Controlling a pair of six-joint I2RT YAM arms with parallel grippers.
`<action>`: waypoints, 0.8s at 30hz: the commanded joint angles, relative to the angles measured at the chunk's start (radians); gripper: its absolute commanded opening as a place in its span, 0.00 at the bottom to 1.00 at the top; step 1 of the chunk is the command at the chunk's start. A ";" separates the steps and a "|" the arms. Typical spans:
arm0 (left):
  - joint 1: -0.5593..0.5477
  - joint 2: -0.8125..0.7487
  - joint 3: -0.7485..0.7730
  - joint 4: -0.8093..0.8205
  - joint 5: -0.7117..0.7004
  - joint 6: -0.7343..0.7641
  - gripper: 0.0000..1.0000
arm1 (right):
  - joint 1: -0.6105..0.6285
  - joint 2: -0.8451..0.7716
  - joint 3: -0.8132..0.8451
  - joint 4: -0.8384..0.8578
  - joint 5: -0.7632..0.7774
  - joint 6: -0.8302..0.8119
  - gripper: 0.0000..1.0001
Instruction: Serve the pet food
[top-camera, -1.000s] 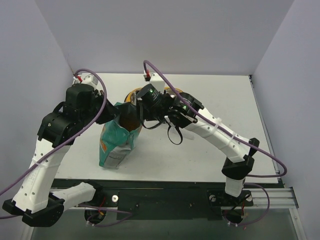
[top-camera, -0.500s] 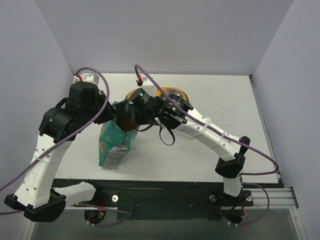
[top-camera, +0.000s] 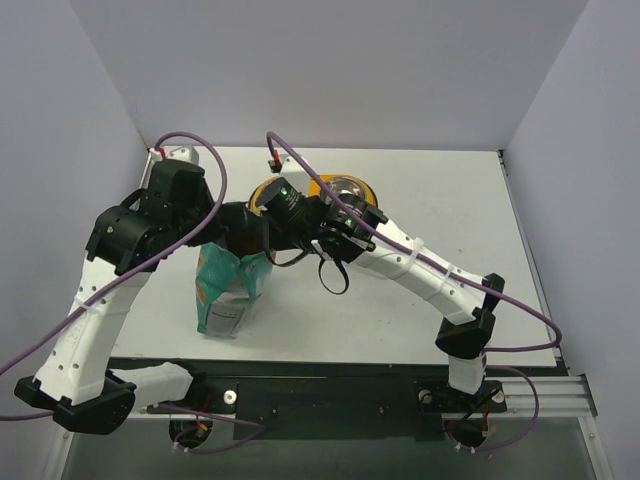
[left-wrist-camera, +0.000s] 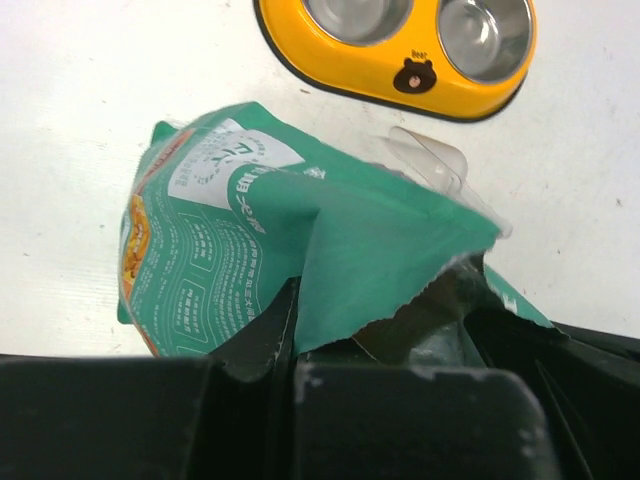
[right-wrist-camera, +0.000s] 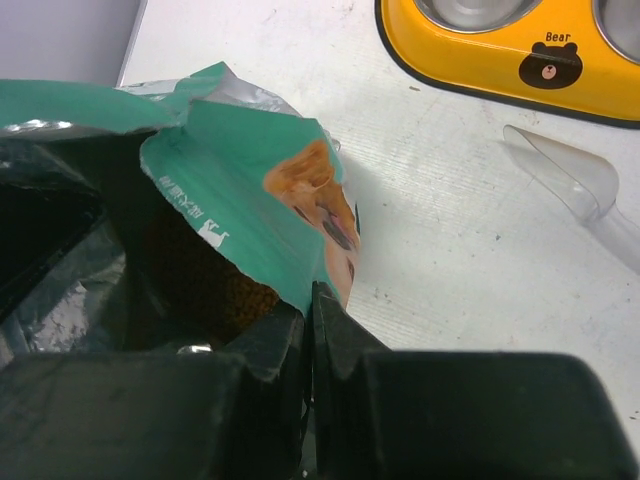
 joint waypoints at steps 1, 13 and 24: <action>-0.002 -0.044 0.091 0.006 -0.160 0.005 0.00 | -0.018 -0.090 -0.066 0.013 0.035 -0.063 0.00; 0.001 0.131 0.510 -0.095 -0.658 0.050 0.00 | -0.016 0.123 0.150 0.289 -0.192 -0.033 0.00; 0.001 0.202 0.644 -0.004 -0.583 0.229 0.00 | -0.051 0.087 0.051 0.467 -0.248 0.036 0.00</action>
